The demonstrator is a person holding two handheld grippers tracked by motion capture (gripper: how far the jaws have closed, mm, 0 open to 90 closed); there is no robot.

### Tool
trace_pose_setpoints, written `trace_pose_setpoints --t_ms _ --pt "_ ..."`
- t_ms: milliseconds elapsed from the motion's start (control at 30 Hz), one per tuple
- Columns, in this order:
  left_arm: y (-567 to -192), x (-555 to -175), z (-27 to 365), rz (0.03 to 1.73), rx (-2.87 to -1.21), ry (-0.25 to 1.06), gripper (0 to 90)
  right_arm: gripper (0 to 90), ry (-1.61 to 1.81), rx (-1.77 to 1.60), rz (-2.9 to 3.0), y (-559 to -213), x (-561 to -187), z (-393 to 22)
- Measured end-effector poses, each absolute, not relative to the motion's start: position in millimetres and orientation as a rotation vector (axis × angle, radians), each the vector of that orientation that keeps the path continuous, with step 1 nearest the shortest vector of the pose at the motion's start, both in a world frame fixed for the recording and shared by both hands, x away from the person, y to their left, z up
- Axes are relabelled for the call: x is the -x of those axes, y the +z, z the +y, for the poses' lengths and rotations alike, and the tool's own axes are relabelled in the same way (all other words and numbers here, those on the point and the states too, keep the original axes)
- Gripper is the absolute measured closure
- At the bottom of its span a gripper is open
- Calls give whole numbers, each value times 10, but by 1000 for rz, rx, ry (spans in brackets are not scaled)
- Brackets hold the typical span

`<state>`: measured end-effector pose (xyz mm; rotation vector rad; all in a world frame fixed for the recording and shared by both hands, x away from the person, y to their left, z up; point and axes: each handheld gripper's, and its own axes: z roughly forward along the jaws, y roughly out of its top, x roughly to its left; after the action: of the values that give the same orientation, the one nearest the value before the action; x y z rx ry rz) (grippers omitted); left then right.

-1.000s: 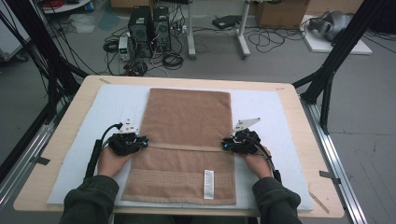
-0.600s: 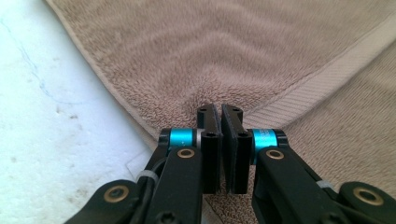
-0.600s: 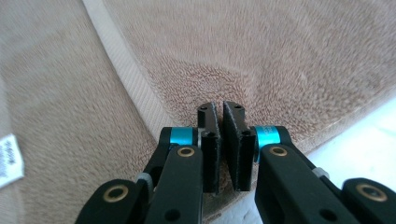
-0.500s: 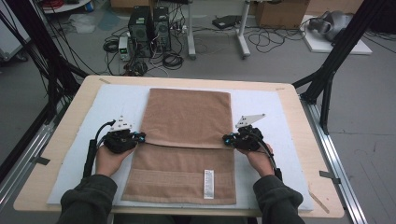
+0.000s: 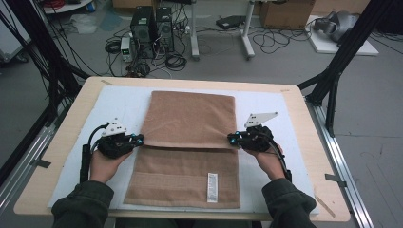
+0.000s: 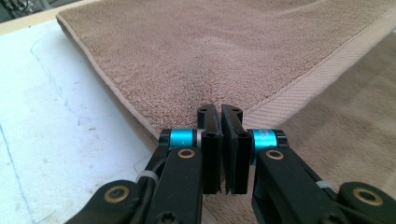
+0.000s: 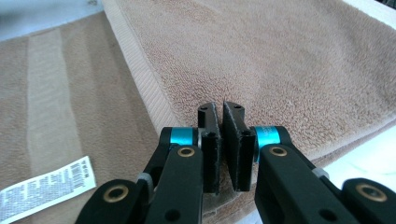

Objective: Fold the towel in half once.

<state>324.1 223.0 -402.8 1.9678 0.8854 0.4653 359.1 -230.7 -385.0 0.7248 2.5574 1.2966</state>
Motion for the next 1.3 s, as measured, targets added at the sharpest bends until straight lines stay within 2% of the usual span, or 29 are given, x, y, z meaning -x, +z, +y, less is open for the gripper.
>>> trace_pose_setpoints --t_ms 400,1300 --pt "-3970 -2933 2216 833 -1958 454 863 854 1315 -658 2570 -3734 -3344 -2372" --pt "-4039 -2117 2249 779 -1971 452 864 854 1365 -525 2622 -3800 -2596 -2422"
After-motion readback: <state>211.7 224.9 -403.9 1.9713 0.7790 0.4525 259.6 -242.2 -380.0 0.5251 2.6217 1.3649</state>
